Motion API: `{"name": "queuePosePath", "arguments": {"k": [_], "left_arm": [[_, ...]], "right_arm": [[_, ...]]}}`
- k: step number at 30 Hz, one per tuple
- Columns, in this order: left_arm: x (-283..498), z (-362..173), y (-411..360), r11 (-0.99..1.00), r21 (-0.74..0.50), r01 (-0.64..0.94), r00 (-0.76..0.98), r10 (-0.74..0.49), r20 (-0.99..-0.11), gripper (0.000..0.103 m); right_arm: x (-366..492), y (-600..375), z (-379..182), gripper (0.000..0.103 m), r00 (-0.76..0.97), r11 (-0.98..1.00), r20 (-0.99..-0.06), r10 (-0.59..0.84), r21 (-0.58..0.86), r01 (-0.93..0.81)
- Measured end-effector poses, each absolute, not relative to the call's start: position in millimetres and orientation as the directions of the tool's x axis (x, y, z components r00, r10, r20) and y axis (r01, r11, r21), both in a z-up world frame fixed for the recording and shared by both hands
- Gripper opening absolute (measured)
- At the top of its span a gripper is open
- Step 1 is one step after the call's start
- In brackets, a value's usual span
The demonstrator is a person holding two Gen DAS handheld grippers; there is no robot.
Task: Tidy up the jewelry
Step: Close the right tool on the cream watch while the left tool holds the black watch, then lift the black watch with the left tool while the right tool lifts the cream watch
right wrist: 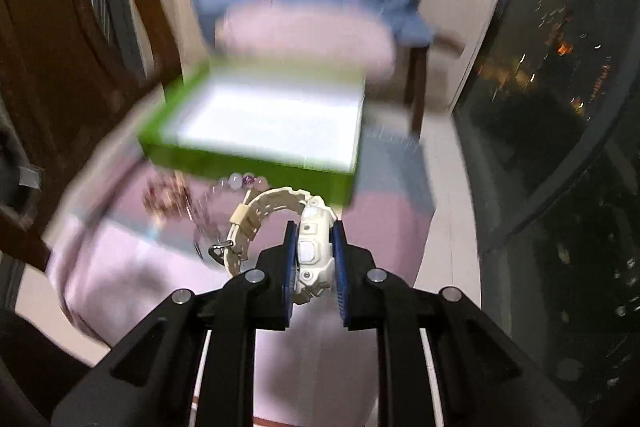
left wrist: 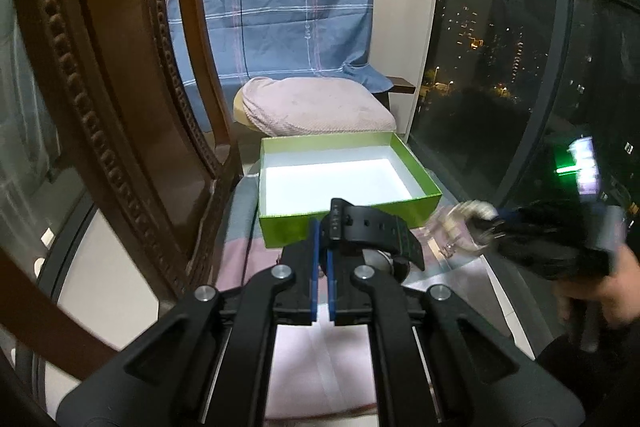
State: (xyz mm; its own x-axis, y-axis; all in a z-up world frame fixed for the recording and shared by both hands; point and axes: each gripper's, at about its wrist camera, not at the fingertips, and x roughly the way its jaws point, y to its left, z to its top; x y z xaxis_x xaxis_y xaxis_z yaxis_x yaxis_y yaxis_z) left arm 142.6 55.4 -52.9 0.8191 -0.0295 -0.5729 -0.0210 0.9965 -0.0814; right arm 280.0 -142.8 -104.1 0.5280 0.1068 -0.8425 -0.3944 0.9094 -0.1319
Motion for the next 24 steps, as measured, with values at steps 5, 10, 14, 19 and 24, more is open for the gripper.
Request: {"name": "queuePosePath", "arguments": {"k": [5, 10, 14, 19, 24], "left_arm": [[125, -48, 53, 0.998, -0.061, -0.027, 0.809, -0.014, -0.587, 0.004], [118, -44, 53, 0.997, -0.079, -0.022, 0.8, -0.03, -0.6, 0.004], [112, -38, 50, 0.997, -0.069, -0.025, 0.802, -0.021, -0.596, 0.004], [95, -27, 49, 0.997, -0.073, -0.027, 0.813, -0.02, -0.582, 0.004], [79, -13, 43, 0.996, -0.083, -0.026, 0.818, -0.026, -0.575, 0.004]], "right_arm": [[257, -156, -122, 0.018, 0.483, 0.919, -0.866, 0.126, -0.081, -0.386], [223, -162, -93, 0.017, 0.509, 0.915, -0.829, 0.233, 0.01, -0.403], [231, -159, -65, 0.018, 0.538, 0.912, -0.796, 0.278, 0.043, -0.407], [207, -174, -15, 0.017, 0.639, 0.92, -0.696, 0.327, 0.079, -0.384], [146, -181, 8, 0.017, 0.692, 0.914, -0.628, 0.356, 0.079, -0.399]]}}
